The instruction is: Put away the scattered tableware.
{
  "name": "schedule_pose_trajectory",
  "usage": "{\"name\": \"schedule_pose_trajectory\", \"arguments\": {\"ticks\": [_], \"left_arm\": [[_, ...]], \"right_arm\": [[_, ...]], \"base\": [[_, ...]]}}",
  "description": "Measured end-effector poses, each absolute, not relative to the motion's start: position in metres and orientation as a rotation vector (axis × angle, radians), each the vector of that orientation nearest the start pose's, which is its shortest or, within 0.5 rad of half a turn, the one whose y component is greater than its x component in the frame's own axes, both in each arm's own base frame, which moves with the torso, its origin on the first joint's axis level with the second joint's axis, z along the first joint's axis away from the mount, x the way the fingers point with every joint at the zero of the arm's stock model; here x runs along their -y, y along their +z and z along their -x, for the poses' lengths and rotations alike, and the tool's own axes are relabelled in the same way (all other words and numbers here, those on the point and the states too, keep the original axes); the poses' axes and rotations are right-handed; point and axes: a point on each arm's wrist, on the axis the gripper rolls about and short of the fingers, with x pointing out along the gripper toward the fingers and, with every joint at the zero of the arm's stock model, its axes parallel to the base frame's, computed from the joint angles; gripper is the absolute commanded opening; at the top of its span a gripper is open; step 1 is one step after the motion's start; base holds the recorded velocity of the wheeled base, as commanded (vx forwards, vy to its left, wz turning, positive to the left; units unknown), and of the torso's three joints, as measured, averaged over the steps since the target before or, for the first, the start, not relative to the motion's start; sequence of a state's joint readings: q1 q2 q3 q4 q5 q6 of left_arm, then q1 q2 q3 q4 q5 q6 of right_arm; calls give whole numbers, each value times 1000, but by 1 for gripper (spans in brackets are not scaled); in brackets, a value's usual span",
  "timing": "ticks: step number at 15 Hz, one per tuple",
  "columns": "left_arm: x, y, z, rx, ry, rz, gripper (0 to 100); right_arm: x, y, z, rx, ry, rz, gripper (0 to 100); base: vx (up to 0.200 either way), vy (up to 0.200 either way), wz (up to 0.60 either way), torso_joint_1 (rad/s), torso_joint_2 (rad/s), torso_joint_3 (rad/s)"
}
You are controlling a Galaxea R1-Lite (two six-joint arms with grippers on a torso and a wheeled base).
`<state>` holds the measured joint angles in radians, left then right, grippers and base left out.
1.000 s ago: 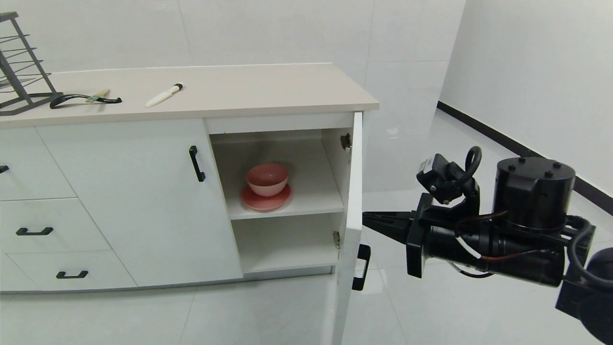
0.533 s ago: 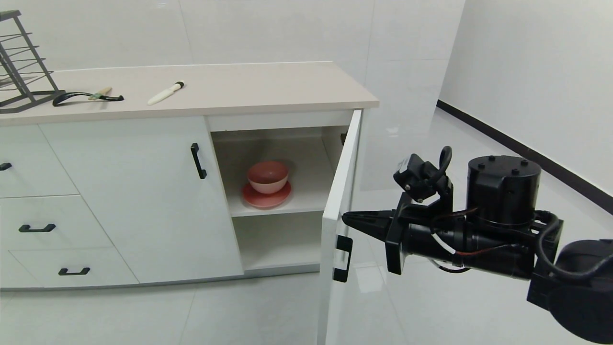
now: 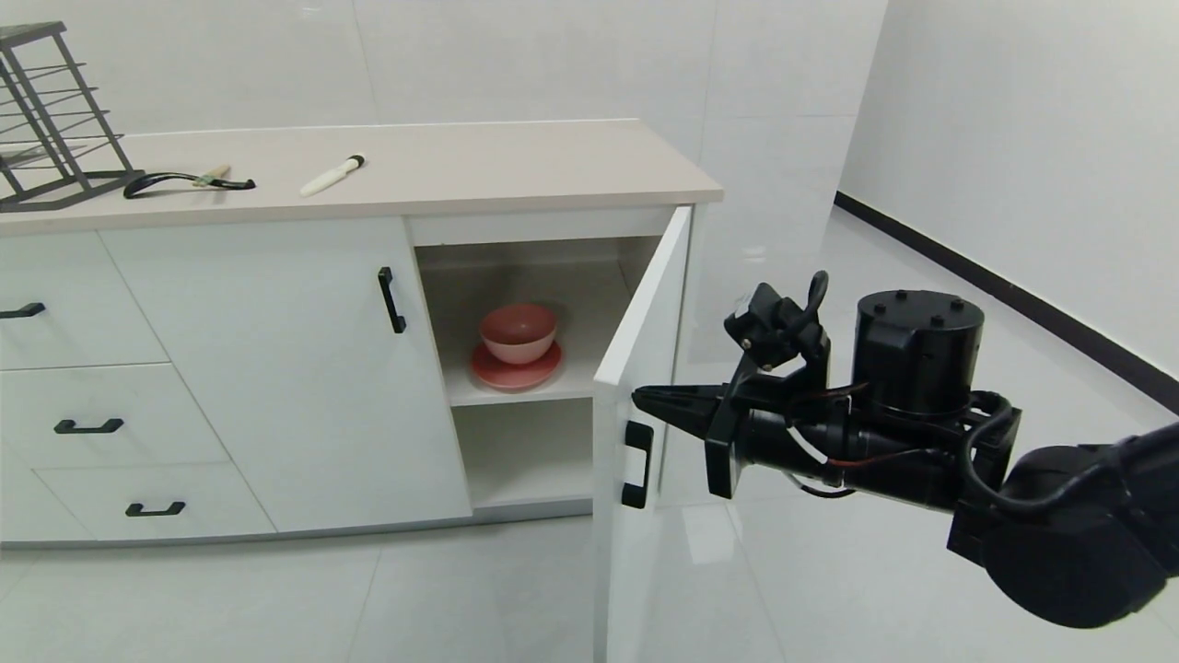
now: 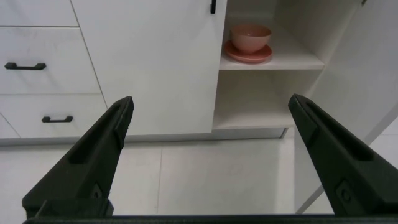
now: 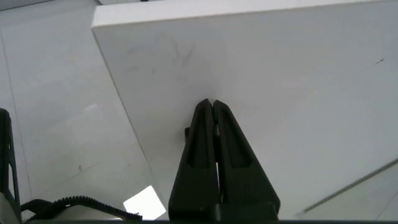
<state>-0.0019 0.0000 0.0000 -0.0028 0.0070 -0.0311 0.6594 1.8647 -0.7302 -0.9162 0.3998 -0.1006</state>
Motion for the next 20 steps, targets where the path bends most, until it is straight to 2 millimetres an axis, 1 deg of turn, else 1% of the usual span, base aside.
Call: {"name": "schedule_pose_trajectory", "arguments": {"ticks": [7,8,10,14,16,18,20], "left_arm": [[0,76,23,3,5,35,100],[0,76,23,3,6,35,100],[0,76,23,3,6,35,100],[0,76,23,2,4,35,100],[0,76,23,3,6,35,100],[0,76,23,3,6,35,100],[0,76,23,2,6,35,100]], "right_arm": [[-226,133,-276,-103,1064,111,0],[-228,131,-279,-107,1064,112,0],[-230,127,-282,-113,1065,113,0],[-233,123,-286,-117,1064,113,0],[-234,123,-289,-112,1059,112,0],[-238,125,-292,-96,1048,112,0],[-238,121,-293,-112,1035,115,0]], "base": [[0,0,0,0,0,0],[0,200,0,2,2,-2],[0,200,0,2,5,0],[0,0,0,0,0,0],[0,0,0,0,0,0],[0,0,0,0,0,0],[0,0,0,0,0,0]]}}
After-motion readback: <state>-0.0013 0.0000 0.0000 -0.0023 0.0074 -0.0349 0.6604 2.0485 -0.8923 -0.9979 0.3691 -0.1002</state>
